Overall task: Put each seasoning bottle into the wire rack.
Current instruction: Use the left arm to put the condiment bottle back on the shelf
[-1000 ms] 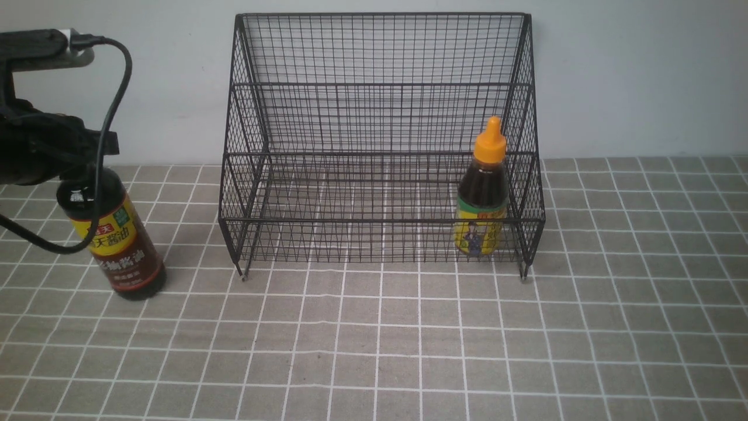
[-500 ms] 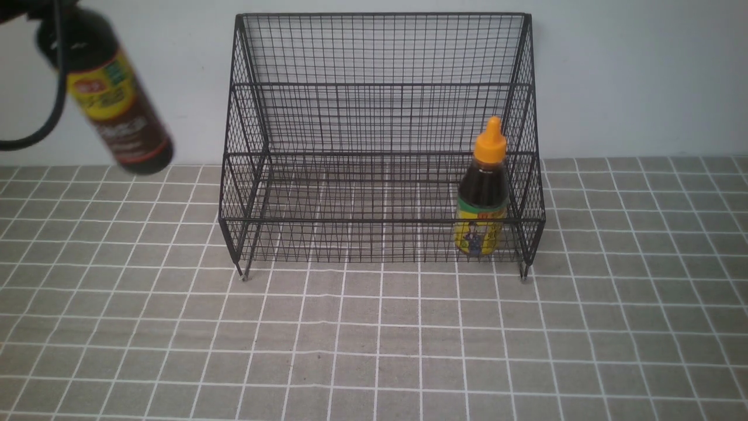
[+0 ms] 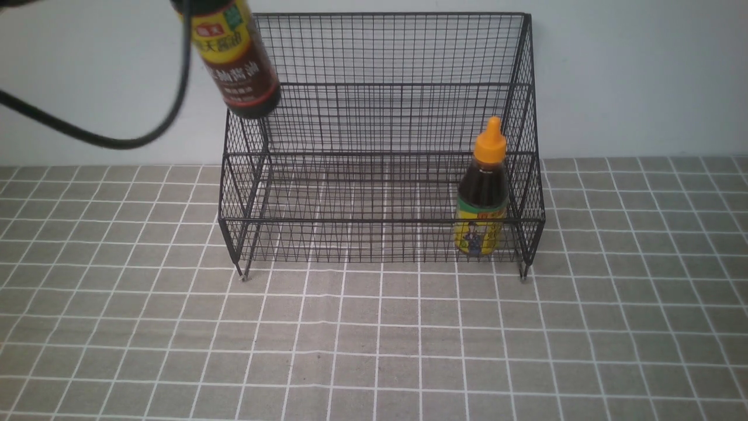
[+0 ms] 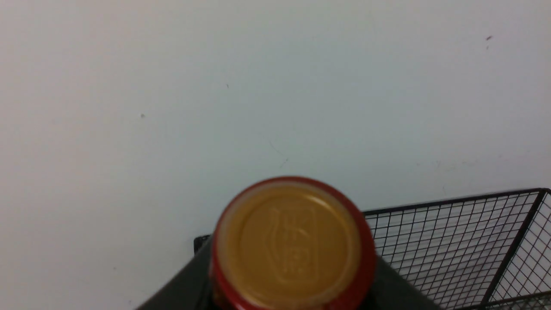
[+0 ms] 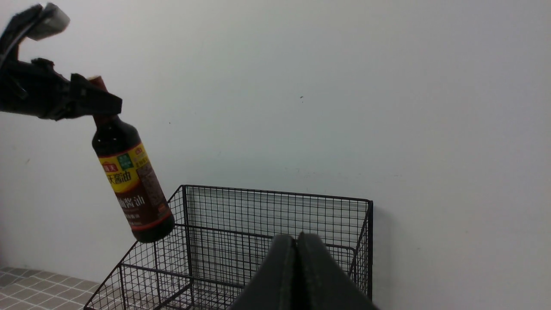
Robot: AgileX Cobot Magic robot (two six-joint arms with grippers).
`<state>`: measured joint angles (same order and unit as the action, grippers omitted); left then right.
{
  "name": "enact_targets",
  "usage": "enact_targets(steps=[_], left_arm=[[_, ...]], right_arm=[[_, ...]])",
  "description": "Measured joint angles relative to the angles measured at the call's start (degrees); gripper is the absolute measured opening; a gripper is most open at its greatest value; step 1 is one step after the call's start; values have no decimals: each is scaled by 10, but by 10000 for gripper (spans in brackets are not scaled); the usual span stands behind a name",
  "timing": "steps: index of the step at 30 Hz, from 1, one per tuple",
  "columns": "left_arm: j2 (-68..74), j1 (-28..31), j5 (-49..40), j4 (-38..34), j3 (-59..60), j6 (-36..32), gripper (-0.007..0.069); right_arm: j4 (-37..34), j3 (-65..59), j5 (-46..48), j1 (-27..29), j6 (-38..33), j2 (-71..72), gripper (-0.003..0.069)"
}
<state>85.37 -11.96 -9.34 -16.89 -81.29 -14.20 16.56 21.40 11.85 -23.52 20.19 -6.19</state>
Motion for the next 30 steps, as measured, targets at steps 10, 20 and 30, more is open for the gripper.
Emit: enact_targets(steps=[10,20,30], left_arm=[[71,-3,4,-1,0,0,266],[144,-3,6,-1,0,0,266],[159,-3,22,-3,-10,0,353]], right_arm=[[0,0,0,0,0,0,-13],[0,0,10,0,0,0,-13],[0,0,16,0,0,0,-13]])
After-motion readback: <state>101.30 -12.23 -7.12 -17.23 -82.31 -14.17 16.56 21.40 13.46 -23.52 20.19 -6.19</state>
